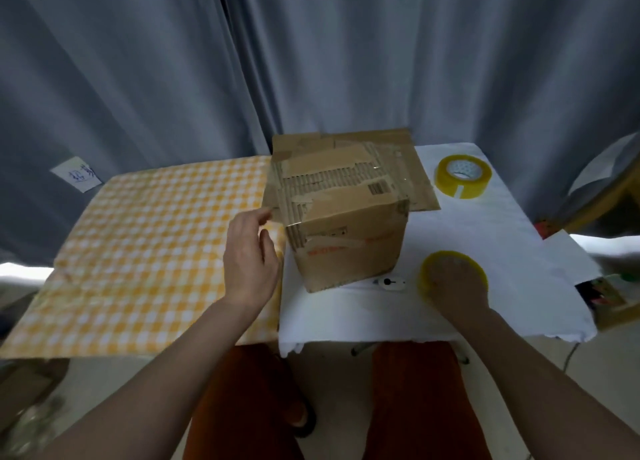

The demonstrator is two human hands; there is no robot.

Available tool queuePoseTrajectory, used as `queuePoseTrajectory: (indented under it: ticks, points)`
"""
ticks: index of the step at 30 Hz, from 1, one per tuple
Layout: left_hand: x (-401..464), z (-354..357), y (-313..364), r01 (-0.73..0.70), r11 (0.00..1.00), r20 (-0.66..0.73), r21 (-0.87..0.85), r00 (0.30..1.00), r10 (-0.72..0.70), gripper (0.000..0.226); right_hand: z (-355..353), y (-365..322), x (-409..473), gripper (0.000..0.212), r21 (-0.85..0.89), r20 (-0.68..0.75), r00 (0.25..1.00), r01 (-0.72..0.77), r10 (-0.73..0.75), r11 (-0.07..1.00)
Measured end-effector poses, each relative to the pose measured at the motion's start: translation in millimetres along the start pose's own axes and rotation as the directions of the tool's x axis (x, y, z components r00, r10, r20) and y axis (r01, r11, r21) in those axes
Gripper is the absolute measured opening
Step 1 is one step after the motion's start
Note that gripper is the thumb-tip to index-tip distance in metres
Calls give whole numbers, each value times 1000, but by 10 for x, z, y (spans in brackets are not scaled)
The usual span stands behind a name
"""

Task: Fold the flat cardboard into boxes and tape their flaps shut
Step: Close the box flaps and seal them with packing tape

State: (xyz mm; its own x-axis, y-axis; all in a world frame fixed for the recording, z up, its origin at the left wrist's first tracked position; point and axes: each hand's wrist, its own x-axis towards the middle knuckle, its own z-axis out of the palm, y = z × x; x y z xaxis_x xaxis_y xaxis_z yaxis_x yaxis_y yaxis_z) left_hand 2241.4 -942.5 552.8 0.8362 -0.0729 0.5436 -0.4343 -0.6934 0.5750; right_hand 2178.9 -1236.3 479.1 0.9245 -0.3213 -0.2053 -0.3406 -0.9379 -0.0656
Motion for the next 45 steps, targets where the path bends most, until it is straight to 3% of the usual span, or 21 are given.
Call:
queuePoseTrajectory:
  ticks: [2,4,5,6,9,12,15,17,20,22,25,27,29,32,35,39,41,43,45]
  points:
    - [180,29,-7,-27,1000,0,13,1000,27,36,-278,-287,-33,18,105,-331,937,159,-117,982]
    - [290,112,55,-83,997,74,-4,994,83,44,-555,-677,-112,9,170,-657,729,394,-194,903]
    - [309,170,82,-77,997,141,-14,987,78,50,-680,-884,-133,13,141,-739,632,485,-234,863]
    - [293,233,98,-31,999,209,-41,977,39,54,-768,-1065,-118,19,100,-744,591,560,-312,823]
    - [177,349,112,248,931,341,-269,928,-149,61,-891,-1483,-21,37,91,-522,664,668,-536,739]
    - [2,326,62,356,774,412,-524,901,-135,52,-831,-1563,95,50,-79,-403,667,657,-627,750]
    - [-162,231,-104,401,819,511,-410,845,-158,38,-821,-1542,115,51,-128,-377,664,653,-645,747]
    - [26,167,-217,419,858,398,-299,872,-287,30,-806,-1531,122,45,-102,-369,661,670,-654,735]
    - [706,140,-252,416,878,241,-237,901,-361,53,-791,-1471,93,40,-30,-398,617,731,-678,682]
    - [1134,176,-203,403,882,284,-246,900,-332,53,-793,-1383,53,36,14,-449,554,788,-700,615]
    - [1312,255,-184,425,896,465,-126,823,-326,35,-783,-1207,55,35,25,-493,498,828,-713,561]
    - [1157,251,-198,398,913,473,-86,823,-314,26,-773,-1066,68,36,59,-516,531,805,-672,590]
    - [975,187,-199,399,911,426,-103,845,-322,23,-746,-974,21,39,219,-508,631,753,-586,620]
    - [722,21,-84,412,903,350,-123,869,-349,13,-721,-1063,-117,42,516,-500,753,656,-428,551]
    - [370,-110,13,329,944,280,-17,908,-311,17,-759,-1194,-222,43,631,-494,833,541,-250,555]
    - [150,-172,-33,308,951,221,-34,930,-293,37,-747,-1213,-276,42,624,-474,850,508,-231,594]
    - [191,-70,-31,277,953,278,-121,931,-235,41,-723,-1225,-247,33,627,-464,852,508,-241,590]
    - [192,31,4,272,928,346,-256,922,-175,40,-700,-1255,-228,31,687,-506,847,510,-163,518]
    - [160,94,17,340,850,334,-403,919,-209,44,-646,-1301,-214,38,781,-549,835,498,36,377]
